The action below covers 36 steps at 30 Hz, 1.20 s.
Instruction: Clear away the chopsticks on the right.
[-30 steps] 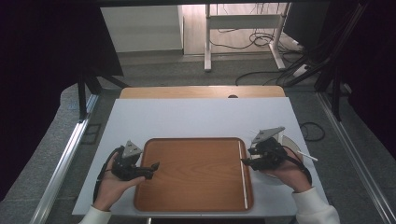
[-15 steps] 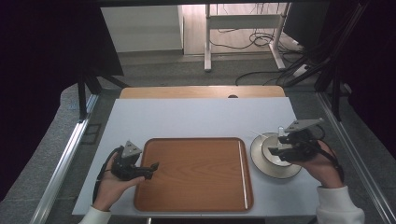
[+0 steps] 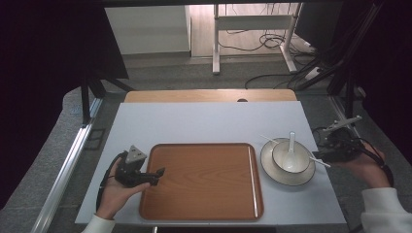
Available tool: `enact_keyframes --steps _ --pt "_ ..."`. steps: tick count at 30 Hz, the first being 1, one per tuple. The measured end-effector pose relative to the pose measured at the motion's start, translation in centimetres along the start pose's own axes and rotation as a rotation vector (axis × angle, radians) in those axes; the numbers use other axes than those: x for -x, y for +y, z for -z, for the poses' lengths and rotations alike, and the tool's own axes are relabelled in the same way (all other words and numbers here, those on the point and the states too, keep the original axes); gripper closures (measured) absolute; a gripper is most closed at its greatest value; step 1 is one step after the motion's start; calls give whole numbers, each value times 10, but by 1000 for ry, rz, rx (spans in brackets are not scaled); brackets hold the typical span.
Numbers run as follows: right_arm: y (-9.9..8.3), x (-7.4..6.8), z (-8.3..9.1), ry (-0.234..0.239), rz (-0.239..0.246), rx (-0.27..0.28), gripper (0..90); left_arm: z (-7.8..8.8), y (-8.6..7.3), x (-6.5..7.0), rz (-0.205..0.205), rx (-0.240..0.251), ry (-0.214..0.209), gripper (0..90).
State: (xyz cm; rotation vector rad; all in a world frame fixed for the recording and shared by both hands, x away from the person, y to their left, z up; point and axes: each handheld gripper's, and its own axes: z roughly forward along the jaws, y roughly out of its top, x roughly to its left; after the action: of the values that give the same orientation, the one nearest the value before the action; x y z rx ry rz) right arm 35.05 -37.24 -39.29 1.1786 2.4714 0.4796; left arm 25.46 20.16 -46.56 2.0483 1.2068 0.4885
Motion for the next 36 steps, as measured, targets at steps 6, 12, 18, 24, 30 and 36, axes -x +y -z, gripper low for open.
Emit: enact_keyframes --steps 6,12,18,24,30,36 --pt "-5 10 -30 1 43 -166 449 1 0 0 1 2 -1 177" --pt "-7 14 -52 -6 112 -276 500 -1 -2 -1 4 -5 -2 177" --pt "-7 16 -66 -11 153 -334 558 -3 -3 0 0 -12 -3 177" --pt "-10 21 -80 9 154 -358 671 -4 -3 -1 2 -13 4 177" --pt "-12 22 -84 31 176 -353 761 -5 -4 -2 3 -18 6 177" --pt "-12 20 -83 43 203 -340 806 -6 -5 -1 1 -23 8 176"
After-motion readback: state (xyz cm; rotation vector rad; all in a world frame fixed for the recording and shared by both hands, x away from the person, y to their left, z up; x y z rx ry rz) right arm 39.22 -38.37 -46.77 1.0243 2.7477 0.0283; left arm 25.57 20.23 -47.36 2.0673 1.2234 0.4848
